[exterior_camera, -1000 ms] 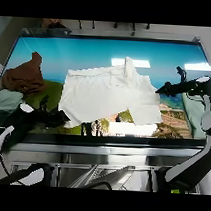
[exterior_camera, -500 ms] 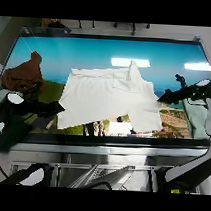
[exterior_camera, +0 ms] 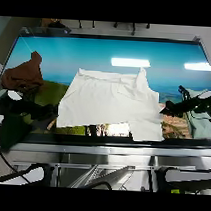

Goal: Fold the shirts.

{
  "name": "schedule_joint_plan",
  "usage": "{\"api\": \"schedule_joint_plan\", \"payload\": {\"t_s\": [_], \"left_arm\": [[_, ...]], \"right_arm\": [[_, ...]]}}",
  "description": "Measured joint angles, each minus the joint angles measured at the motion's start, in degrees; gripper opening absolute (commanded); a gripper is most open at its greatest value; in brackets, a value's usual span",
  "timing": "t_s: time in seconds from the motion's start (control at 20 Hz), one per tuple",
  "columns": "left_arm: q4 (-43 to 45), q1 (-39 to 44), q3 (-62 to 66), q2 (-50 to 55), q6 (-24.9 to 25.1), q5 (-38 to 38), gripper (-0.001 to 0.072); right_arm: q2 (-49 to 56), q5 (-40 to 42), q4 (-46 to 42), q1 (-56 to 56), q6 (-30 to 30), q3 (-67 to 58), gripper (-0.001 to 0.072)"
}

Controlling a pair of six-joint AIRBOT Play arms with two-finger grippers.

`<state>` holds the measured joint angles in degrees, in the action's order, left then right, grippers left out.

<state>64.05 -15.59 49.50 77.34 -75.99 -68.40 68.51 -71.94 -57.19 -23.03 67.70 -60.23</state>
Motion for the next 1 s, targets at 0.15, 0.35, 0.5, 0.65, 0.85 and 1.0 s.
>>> {"api": "schedule_joint_plan", "payload": {"t_s": [0.15,0.35,0.5,0.65,0.85,1.0], "left_arm": [[-3.21,-2.01,-3.28,0.24,2.82,1.60,0.0466],[-8.15,-1.62,-5.84,1.57,6.14,4.52,0.0466],[-11.63,-0.81,-6.36,4.09,7.37,5.14,0.0409],[-17.53,-0.31,-6.60,6.78,11.47,5.14,0.0011],[-29.77,-0.09,-2.12,6.32,16.17,-0.74,0.0008],[-39.89,-0.79,5.57,-0.37,17.46,-6.84,0.0008]], "right_arm": [[-1.29,0.98,0.39,-0.02,0.57,2.08,0.0020],[-1.84,1.40,0.70,-0.02,0.92,2.97,0.0020],[-1.95,1.53,0.85,-0.02,1.16,3.17,0.0020],[-2.01,1.60,2.67,-0.02,0.24,3.23,0.0020],[-2.73,0.59,13.90,-0.74,-5.40,2.71,0.0020],[-6.10,-3.10,33.00,-4.31,-12.61,-0.37,0.0020]]}}
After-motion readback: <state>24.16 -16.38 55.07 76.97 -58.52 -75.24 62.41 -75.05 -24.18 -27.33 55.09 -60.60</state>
